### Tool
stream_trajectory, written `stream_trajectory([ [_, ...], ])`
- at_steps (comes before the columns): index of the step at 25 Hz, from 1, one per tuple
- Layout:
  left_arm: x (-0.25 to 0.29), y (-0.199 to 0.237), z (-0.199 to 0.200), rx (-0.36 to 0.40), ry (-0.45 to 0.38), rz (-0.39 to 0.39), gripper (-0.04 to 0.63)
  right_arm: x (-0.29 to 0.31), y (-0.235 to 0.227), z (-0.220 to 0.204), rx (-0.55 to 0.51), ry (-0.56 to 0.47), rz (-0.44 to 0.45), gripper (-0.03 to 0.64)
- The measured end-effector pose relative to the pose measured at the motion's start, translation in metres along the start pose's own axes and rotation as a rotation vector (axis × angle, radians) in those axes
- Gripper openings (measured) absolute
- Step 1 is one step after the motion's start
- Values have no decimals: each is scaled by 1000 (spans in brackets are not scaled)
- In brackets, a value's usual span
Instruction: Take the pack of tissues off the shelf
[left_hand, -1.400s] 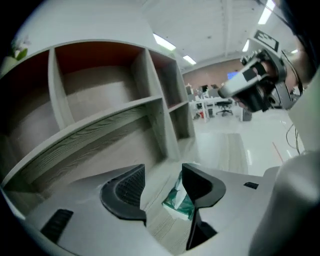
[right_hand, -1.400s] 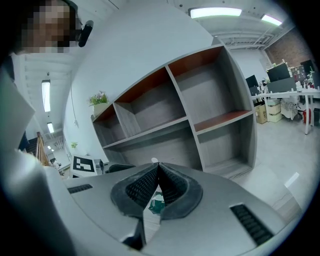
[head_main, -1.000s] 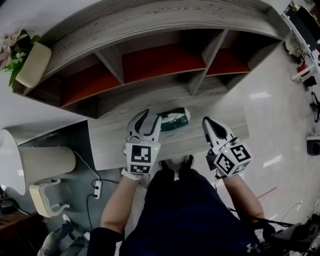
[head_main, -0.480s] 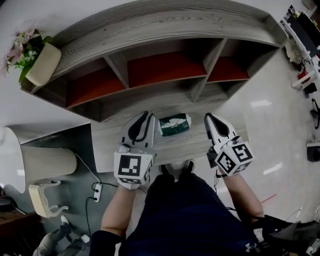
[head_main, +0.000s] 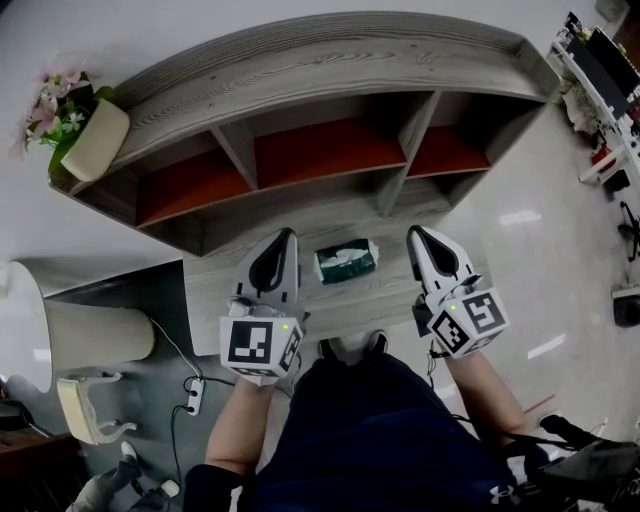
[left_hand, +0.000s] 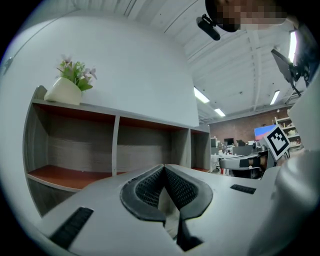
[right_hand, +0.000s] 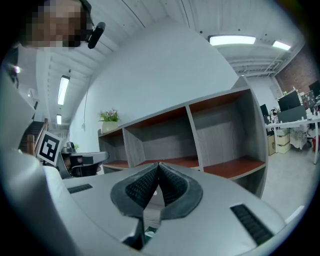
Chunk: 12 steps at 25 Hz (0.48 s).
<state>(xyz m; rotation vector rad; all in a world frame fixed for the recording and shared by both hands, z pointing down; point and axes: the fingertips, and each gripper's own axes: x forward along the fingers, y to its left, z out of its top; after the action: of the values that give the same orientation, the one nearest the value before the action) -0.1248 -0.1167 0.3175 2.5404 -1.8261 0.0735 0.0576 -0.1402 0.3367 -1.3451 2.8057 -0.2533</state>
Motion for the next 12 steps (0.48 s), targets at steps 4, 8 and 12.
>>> stream_trajectory([
  [4,1,3,4,4,-9,10,16,1,2,11,-40,-26,2,3],
  [8,4,5,4,12,-6,17,16,2,1,20,-64,-45,1,3],
  [12,6,9,2,19,3,31,17,3,2,26,-90,-51,7,3],
])
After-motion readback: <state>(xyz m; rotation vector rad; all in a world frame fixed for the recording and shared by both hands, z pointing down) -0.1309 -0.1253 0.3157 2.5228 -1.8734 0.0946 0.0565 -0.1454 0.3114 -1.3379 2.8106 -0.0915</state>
